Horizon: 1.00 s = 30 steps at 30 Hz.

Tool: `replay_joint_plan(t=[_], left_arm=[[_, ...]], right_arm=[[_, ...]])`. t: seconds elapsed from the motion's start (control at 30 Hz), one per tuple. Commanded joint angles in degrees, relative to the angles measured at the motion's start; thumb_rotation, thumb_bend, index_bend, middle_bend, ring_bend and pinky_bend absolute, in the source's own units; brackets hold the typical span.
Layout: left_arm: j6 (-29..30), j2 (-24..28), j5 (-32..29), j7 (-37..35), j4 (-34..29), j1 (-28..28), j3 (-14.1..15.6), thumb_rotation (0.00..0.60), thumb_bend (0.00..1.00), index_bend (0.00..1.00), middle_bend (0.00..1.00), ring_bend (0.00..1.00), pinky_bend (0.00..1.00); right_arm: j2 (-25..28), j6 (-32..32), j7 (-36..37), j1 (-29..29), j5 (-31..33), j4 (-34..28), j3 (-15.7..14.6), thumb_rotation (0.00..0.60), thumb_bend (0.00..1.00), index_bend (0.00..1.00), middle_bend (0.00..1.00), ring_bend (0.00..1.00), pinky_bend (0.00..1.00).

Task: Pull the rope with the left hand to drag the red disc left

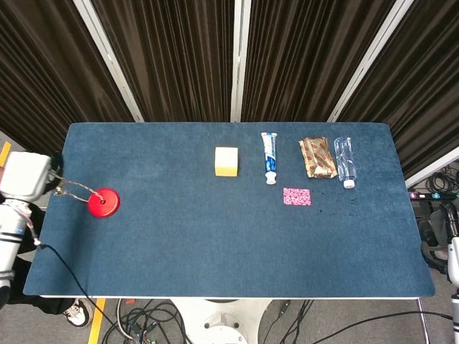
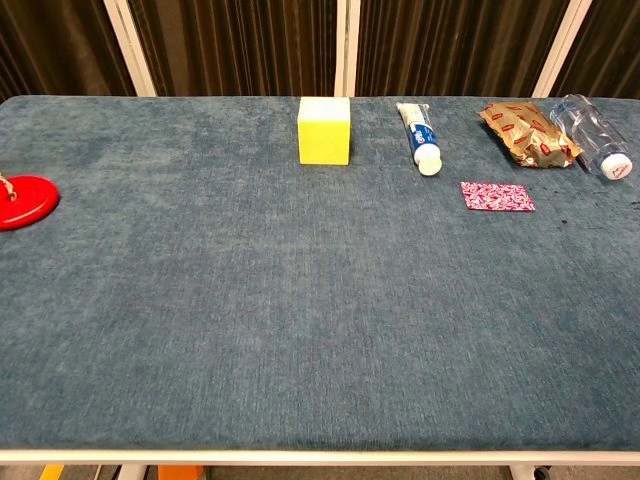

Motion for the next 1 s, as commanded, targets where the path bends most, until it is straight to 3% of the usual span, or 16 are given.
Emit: replay_joint_plan(t=[0.03,0.1,0.13,0.2,0.23,0.27,0.33,0.43,0.7,0.83,1.0], left_arm=[[-1.58,-3.23,3.78,-4.55,-0.28,-1.57,1.26,0.600,0.48,0.80,0.97,0.79,0.66],[-3.86,-4.25,4.11,-5.87,0.92,-2.26,1.96,0.600,0.48,0.79,0.96,0.76,0.66],[-5.28,-4.23,4.22,-5.84,1.24,-2.49,2.63,0.600,0.47,0.74,0.91,0.70,0.64],[-12.90,-1.68,2.46,-3.54,-0.54,-3.91,4.85,0.600,0.39,0.44,0.61,0.39,0.51],[-15.45,-0.29,1.28,-2.34,-2.05,-4.47,5.30,0.600,0.32,0.25,0.37,0.22,0.41],[-16.52,0.60,0.44,-1.29,-3.32,-4.69,5.45,0.600,0.24,0.13,0.19,0.11,0.33],[-16.43,1.50,0.36,-0.03,-5.22,-4.45,5.81,0.600,0.14,0.09,0.06,0.06,0.29],[-16.68,2.78,0.86,0.66,-6.91,-4.06,6.65,0.600,0.05,0.08,0.04,0.04,0.28],[-13.83,7.17,0.45,2.71,-12.17,-2.39,6.61,0.600,0.02,0.08,0.04,0.01,0.25],[-5.83,7.23,0.30,3.96,-13.96,1.81,6.38,0.600,0.02,0.08,0.04,0.01,0.25],[9.93,-0.59,2.25,4.23,-9.97,10.88,7.39,0.600,0.03,0.09,0.04,0.01,0.23]], right_arm=[[-0.04,-0.11,0.08,-0.04,0.14,0.06,-0.04,0.600,0.29,0.00,0.00,0.00,0.00],[-0.13,-0.27,0.23,-0.06,0.17,0.25,-0.17,0.600,0.29,0.00,0.00,0.00,0.00],[-0.17,-0.28,0.31,-0.08,0.15,0.36,-0.21,0.600,0.29,0.00,0.00,0.00,0.00],[-0.26,-0.33,0.55,-0.12,0.31,0.66,-0.19,0.600,0.29,0.00,0.00,0.00,0.00],[-0.29,-0.38,0.70,-0.13,0.42,0.79,-0.15,0.600,0.29,0.00,0.00,0.00,0.00],[-0.31,-0.44,0.83,-0.11,0.50,0.91,-0.10,0.600,0.29,0.00,0.00,0.00,0.00],[-0.38,-0.60,0.98,-0.04,0.59,1.15,-0.07,0.600,0.29,0.00,0.00,0.00,0.00],[-0.59,-0.72,1.15,0.06,0.48,1.36,-0.14,0.600,0.29,0.00,0.00,0.00,0.00],[-0.76,-0.54,1.49,0.10,0.22,1.65,-0.21,0.600,0.29,0.00,0.00,0.00,0.00],[-0.74,-0.17,1.43,0.06,-0.38,1.45,-0.46,0.600,0.29,0.00,0.00,0.00,0.00],[-0.37,0.45,0.67,0.19,-1.72,0.10,-0.94,0.600,0.29,0.00,0.00,0.00,0.00]])
